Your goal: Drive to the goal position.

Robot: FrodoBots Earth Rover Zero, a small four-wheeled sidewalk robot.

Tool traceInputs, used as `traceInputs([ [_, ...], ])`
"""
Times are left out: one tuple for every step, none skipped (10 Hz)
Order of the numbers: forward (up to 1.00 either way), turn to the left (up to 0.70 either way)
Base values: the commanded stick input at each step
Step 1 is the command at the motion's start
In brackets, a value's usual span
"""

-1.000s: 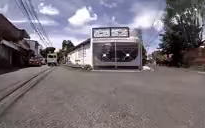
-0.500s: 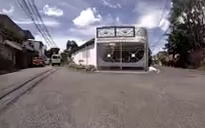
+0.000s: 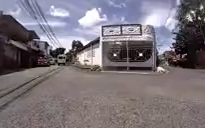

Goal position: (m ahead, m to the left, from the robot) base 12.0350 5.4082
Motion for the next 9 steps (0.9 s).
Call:
traceInputs([
  [0.7,0.12],
  [0.7,0.12],
  [0.7,0.12],
  [0.7,0.12],
  [0.7,0.12],
  [0.7,0.12],
  [0.7,0.12],
  [0.7,0.12],
  [0.7,0.12],
])
